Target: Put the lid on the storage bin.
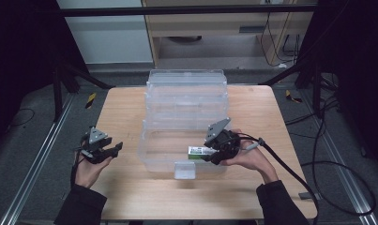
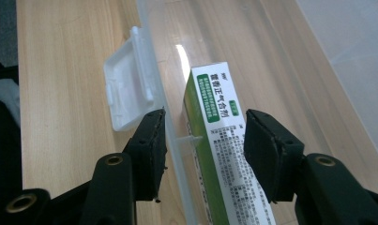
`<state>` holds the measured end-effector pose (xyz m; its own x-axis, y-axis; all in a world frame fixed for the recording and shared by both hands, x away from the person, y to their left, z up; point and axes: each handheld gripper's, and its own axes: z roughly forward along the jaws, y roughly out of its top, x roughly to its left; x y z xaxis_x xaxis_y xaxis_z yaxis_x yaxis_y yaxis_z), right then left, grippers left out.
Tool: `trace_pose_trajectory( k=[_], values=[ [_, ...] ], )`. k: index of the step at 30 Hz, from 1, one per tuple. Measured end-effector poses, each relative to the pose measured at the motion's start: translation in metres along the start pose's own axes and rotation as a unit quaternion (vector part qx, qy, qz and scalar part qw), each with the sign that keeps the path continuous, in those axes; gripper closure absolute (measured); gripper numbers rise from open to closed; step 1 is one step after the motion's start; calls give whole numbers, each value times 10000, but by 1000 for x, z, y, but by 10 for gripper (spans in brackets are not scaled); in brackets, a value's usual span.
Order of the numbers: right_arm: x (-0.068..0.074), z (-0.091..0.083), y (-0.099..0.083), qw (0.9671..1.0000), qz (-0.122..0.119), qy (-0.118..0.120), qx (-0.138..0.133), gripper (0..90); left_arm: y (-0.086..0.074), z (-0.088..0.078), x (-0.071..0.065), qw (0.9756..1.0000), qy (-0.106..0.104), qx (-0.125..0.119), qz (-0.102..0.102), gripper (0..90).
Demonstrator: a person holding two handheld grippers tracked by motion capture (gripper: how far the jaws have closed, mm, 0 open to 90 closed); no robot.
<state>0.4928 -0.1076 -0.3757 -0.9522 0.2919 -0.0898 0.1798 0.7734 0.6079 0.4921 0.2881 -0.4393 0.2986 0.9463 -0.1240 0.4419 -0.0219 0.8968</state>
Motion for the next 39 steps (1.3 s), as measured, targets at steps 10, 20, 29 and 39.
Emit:
trace_pose_trajectory(
  k=[10, 20, 29, 39],
  values=[
    [5, 18, 9, 9982, -292, 375, 352, 525, 4, -3, 2, 9998, 38, -189, -57, 461],
    [8, 28, 18, 9949, -423, 655, 642, 575, 5, -4, 4, 9996, 15, -257, -103, 435],
    [9, 40, 21, 9907, -496, 827, 962, 612, 7, -4, 4, 9995, -35, -287, -127, 407],
    [8, 50, 24, 9863, -486, 993, 1222, 660, 17, -6, -2, 9988, -218, -431, -112, 386]
  ],
)
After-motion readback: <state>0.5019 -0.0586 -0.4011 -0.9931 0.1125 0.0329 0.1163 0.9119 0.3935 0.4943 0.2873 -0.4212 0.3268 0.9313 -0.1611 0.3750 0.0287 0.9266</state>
